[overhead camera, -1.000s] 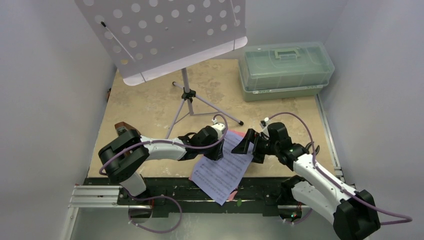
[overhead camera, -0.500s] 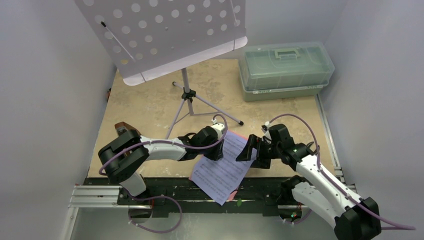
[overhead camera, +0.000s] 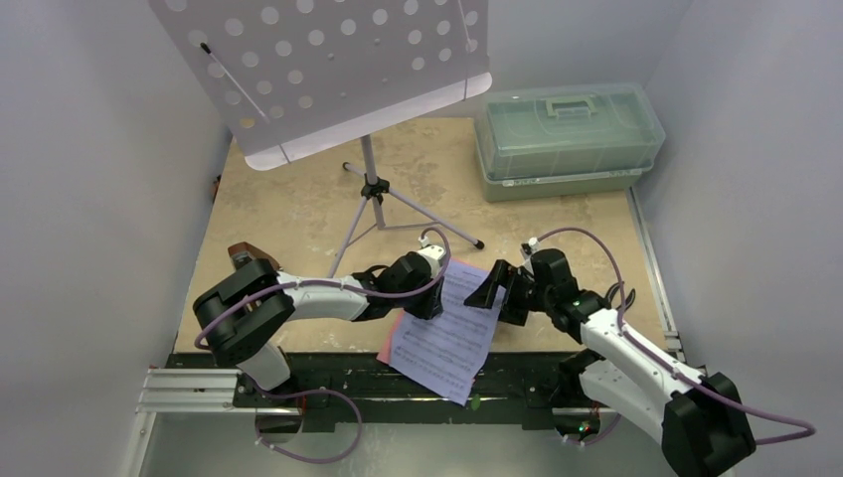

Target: Set up the instrument practice props

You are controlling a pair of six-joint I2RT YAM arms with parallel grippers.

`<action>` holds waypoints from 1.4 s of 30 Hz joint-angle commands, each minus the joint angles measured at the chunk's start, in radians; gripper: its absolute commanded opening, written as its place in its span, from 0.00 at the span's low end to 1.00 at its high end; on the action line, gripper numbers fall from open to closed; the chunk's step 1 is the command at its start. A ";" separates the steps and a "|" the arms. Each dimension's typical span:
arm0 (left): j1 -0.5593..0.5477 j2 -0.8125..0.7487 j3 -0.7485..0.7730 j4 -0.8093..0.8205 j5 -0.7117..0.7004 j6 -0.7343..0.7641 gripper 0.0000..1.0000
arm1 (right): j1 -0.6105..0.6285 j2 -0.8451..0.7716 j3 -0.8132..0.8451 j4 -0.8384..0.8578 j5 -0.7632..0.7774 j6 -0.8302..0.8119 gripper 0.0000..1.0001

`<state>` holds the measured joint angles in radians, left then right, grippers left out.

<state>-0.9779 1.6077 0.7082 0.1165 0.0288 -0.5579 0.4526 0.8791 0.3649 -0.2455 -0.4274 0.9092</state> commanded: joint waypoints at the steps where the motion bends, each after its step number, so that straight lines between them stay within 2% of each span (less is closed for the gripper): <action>1: -0.004 -0.014 -0.022 -0.024 -0.026 0.009 0.24 | 0.001 0.008 0.001 0.146 0.094 0.008 0.84; 3: -0.004 -0.019 -0.027 -0.012 -0.026 0.008 0.24 | 0.000 0.013 -0.011 0.170 0.142 -0.018 0.81; 5: -0.004 -0.030 -0.028 0.006 -0.026 0.015 0.25 | 0.000 0.035 -0.018 0.197 0.184 -0.050 0.71; 10: -0.001 -0.100 0.004 -0.003 -0.091 0.052 0.25 | 0.001 0.106 -0.010 0.332 0.176 -0.101 0.22; 11: 0.002 -0.129 0.015 -0.021 -0.099 0.061 0.26 | 0.001 0.114 -0.006 0.357 0.149 -0.105 0.09; 12: 0.007 -0.167 0.026 -0.043 -0.103 0.071 0.30 | 0.001 0.118 0.010 0.368 0.120 -0.118 0.00; 14: 0.008 -0.277 0.038 -0.066 -0.098 0.102 0.46 | 0.001 0.110 0.053 0.343 0.043 -0.185 0.00; 16: 0.008 -0.394 0.035 -0.067 -0.066 0.135 0.61 | 0.001 0.082 0.128 0.188 0.014 -0.292 0.00; 18: 0.008 -0.495 0.027 -0.047 0.002 0.170 0.66 | 0.001 0.036 0.201 0.034 0.033 -0.404 0.00; 21: 0.008 -0.609 0.010 -0.009 0.094 0.198 0.69 | 0.001 -0.056 0.282 -0.116 -0.020 -0.508 0.00; 22: 0.008 -0.638 0.007 0.003 0.109 0.198 0.70 | 0.001 -0.095 0.282 -0.103 -0.089 -0.501 0.00; 30: 0.008 -0.724 0.051 0.021 0.062 0.185 0.72 | 0.002 -0.292 0.429 -0.068 -0.221 -0.538 0.00; 34: 0.008 -0.802 0.104 -0.024 -0.024 0.204 0.69 | 0.001 -0.296 0.553 -0.047 -0.285 -0.598 0.00; 42: 0.008 -0.989 0.174 -0.152 -0.009 0.234 0.73 | 0.001 -0.222 0.790 -0.104 -0.447 -0.700 0.00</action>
<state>-0.9745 0.6853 0.8127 0.0257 0.0254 -0.3569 0.4526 0.6174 1.0576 -0.3332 -0.7612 0.2905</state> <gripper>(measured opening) 0.708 0.004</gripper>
